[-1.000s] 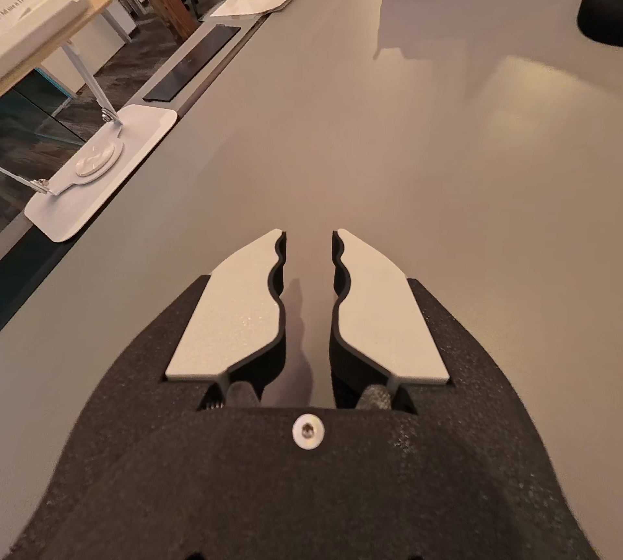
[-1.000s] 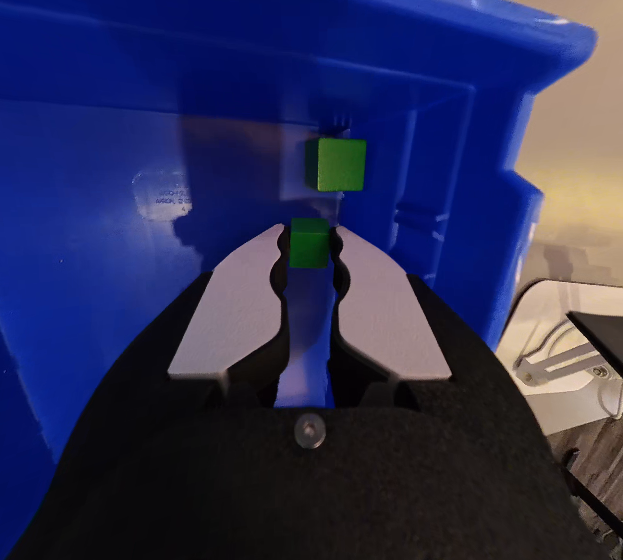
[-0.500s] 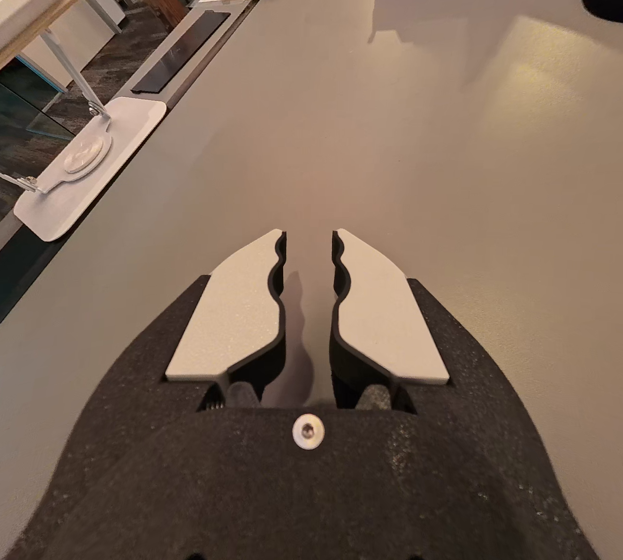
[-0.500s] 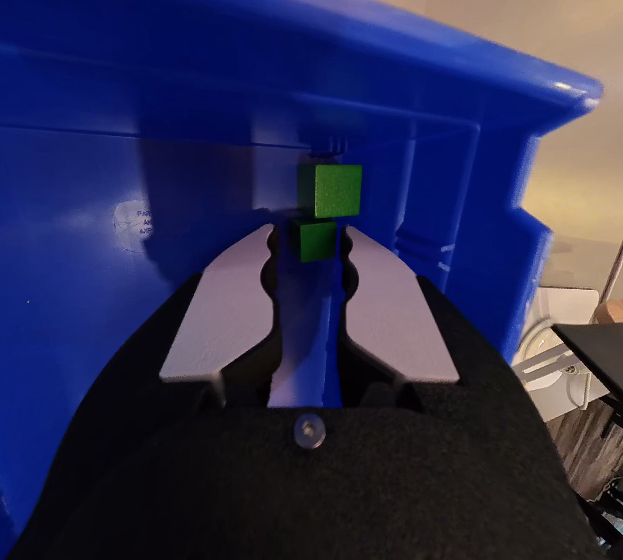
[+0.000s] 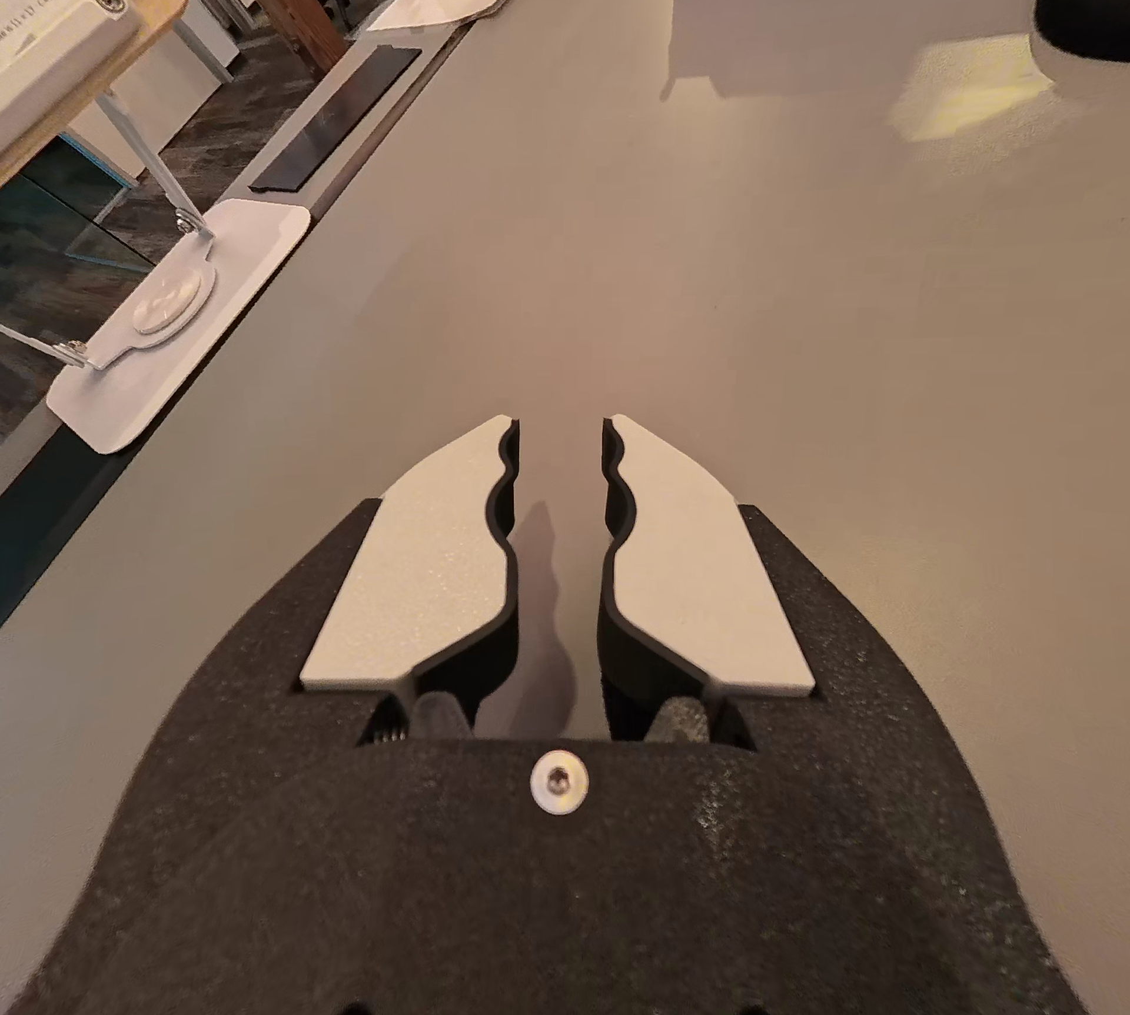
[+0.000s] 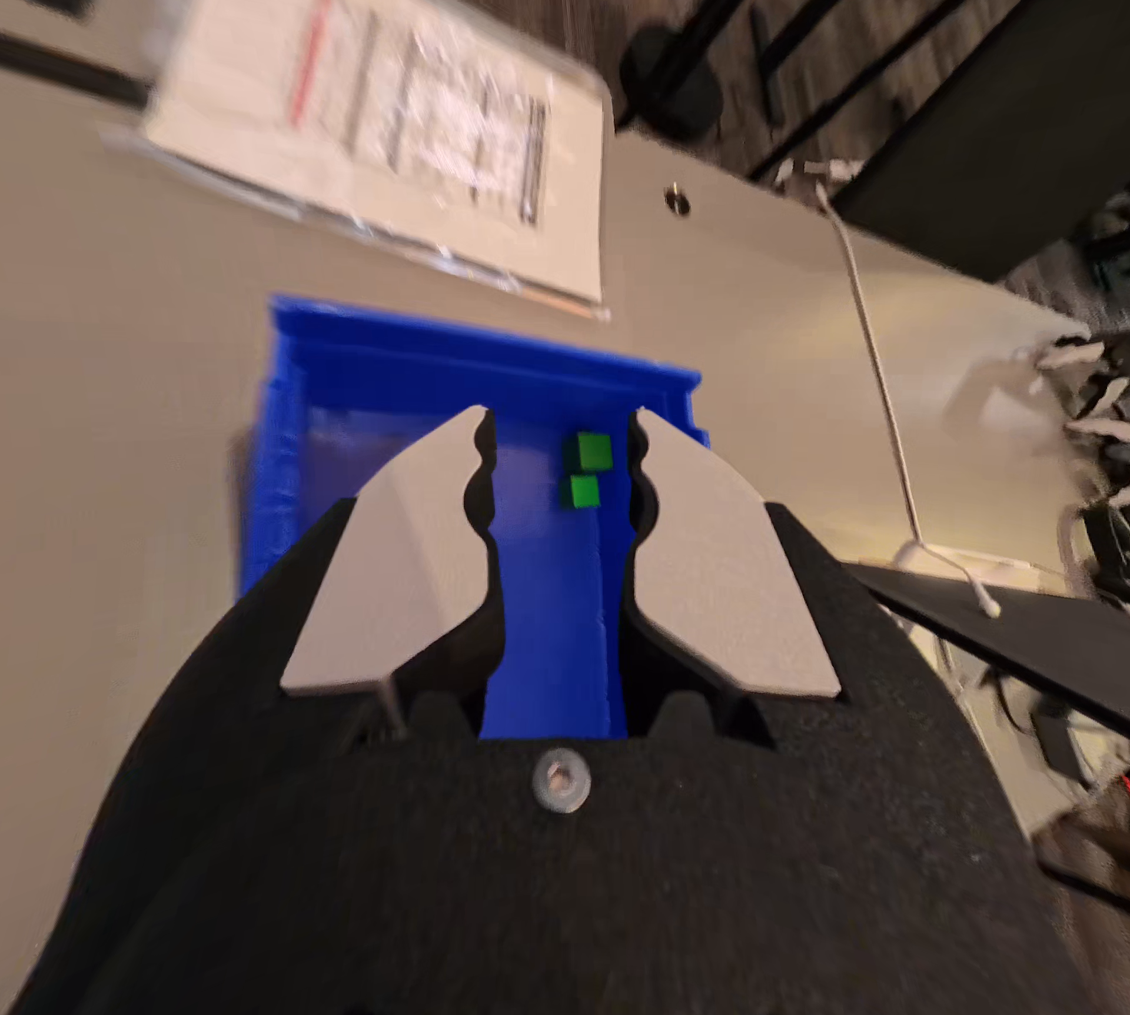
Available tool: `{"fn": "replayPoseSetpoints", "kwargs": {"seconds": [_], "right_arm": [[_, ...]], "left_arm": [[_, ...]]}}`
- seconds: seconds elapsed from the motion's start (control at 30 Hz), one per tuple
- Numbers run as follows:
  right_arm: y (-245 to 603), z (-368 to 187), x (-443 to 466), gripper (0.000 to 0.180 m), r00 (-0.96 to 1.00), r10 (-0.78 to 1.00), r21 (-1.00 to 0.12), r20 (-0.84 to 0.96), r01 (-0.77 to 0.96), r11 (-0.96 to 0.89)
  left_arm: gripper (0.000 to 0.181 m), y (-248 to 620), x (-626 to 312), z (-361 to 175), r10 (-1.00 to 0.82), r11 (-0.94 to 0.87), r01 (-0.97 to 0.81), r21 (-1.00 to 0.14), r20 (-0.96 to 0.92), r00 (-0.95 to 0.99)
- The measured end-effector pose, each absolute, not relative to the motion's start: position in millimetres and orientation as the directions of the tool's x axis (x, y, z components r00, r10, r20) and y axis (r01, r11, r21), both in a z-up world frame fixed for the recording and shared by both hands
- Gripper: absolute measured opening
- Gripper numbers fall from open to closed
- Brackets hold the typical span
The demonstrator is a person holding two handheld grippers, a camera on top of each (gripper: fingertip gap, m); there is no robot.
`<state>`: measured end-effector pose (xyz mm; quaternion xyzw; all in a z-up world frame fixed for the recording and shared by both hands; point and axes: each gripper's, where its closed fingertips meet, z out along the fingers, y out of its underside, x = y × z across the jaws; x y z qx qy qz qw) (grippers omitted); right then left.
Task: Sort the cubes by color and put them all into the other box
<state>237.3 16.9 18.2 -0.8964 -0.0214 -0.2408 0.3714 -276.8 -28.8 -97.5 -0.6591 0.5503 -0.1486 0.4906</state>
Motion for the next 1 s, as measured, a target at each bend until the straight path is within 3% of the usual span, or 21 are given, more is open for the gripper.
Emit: {"fn": "replayPoseSetpoints", "kwargs": {"seconds": [0.17,0.4,0.77,1.0], "right_arm": [[32.7,75.1,146.8,0.041,0.913,-0.088,-0.803,0.398,0.3,-0.515],[48.5,105.8,-15.8,0.042,0.878,0.124,-0.832,0.462,0.477,-0.282],[29.2,59.9,-226.9,0.041,0.599,0.483,-0.679,0.639,0.734,-0.012],[15.9,14.8,-260.8,0.042,0.479,0.563,-0.586,0.673,0.811,0.01]], "left_arm": [[0.025,-26.8,-277.7,-96.2,-0.862,0.092,-0.581,-0.809,-0.357,0.361],[0.025,-15.0,-287.2,-81.8,-0.842,0.059,-0.53,-0.846,-0.327,0.429],[0.023,17.0,-375.5,5.0,-0.657,-0.01,-0.334,-0.942,-0.246,0.712],[0.022,-2.7,-518.2,33.3,-0.37,-0.219,-0.507,-0.834,-0.41,0.834]]}}
